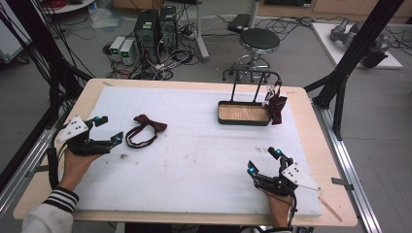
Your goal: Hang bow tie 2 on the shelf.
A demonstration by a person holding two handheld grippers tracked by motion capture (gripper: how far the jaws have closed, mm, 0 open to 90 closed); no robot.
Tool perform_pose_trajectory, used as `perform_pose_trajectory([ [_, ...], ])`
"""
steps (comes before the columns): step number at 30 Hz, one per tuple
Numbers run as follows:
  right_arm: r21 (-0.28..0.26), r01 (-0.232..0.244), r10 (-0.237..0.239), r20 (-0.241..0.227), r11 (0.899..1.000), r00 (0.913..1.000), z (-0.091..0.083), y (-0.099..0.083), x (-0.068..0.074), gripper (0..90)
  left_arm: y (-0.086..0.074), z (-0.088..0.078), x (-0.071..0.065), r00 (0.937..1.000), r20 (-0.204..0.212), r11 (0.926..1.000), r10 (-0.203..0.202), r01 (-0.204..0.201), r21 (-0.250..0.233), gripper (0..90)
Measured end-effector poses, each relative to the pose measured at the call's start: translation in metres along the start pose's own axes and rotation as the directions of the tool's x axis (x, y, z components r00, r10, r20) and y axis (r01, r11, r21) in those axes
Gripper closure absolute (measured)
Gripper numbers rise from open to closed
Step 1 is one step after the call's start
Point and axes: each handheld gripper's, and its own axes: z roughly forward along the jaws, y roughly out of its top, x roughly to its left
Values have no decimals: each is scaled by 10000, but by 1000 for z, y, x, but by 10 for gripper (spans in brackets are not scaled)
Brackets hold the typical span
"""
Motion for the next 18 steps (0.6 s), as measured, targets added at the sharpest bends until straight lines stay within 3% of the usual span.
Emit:
perform_pose_trajectory([
  [8,-40,-11,11,18,10000,10000,0,-1,-1,119,16,23,13,9989,460,9987,21,-45,515,138],
  [15,-6,-76,76,-14,10000,10000,-1,-1,0,119,22,41,22,9957,869,9949,311,-392,927,137],
  [18,-23,-95,95,8,10000,10000,-1,-1,0,119,27,49,25,9923,1013,9879,713,-843,1301,137],
])
